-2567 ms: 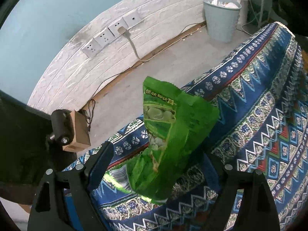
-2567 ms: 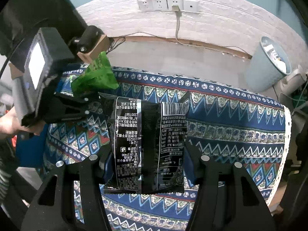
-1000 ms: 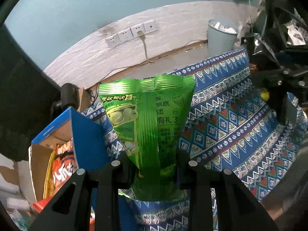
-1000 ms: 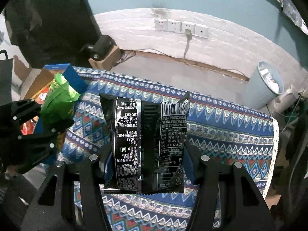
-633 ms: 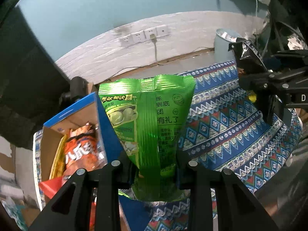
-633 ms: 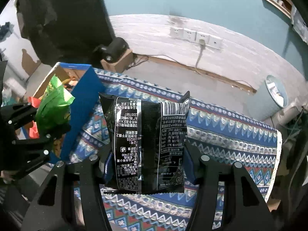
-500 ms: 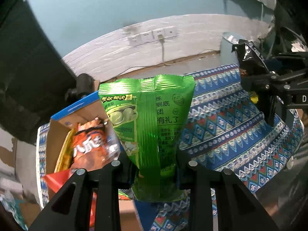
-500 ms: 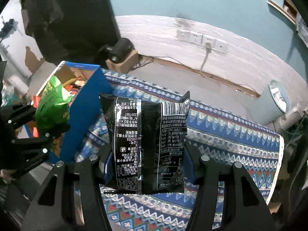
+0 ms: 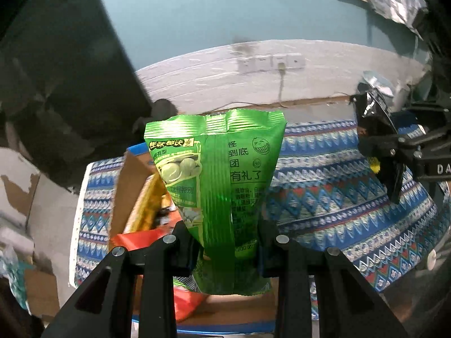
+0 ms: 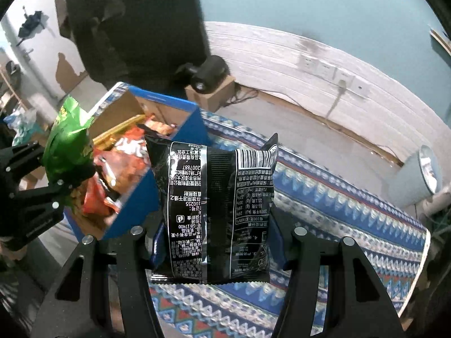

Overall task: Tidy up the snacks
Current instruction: 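Carry the green packet and black packet over the cardboard box, then open both grippers to drop the green and black packets into the box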

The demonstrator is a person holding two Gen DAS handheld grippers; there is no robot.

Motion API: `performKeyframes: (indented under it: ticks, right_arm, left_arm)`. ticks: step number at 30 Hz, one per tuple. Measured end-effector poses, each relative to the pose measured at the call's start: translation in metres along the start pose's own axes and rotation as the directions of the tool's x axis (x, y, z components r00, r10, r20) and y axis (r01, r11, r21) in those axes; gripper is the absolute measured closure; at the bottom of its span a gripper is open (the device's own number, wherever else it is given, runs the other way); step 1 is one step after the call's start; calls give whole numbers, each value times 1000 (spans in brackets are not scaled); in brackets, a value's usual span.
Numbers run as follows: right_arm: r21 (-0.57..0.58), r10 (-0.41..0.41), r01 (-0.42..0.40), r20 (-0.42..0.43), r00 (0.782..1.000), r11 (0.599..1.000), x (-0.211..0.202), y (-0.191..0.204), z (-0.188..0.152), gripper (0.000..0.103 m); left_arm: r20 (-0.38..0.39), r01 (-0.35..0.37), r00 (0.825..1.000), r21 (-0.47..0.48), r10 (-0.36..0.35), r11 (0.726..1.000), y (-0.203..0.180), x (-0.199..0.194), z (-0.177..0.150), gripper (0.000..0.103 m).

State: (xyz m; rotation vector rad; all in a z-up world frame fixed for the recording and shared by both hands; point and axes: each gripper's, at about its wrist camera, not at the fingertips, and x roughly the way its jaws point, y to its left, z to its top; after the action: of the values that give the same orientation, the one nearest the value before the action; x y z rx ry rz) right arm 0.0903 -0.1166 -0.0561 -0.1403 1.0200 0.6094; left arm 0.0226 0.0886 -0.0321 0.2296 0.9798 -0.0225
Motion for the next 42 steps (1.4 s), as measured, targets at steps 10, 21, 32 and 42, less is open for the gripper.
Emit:
performKeyframes:
  ticks: [10,21,32,42]
  right_arm:
    - [-65,49,-49,-2,999,997,25,50,35,45]
    - [-86,106,-108,-33,994,990,62,89,64,45]
    - [-78,138,-141,-41,990,987,80,104,79,30]
    - [-67,128,-128,-5,992,990,64,96,76,25]
  left_arm:
    - [-41,-30,999,-145,24,989,64,17,-8,72]
    - [-77,-27,997,-251,8,968,102,33,-17,71]
    - [-106,-22,994,-277,-8,961,106,43,-16,61]
    - [-87,-61,995,-274,39,960,103,30,-17,35]
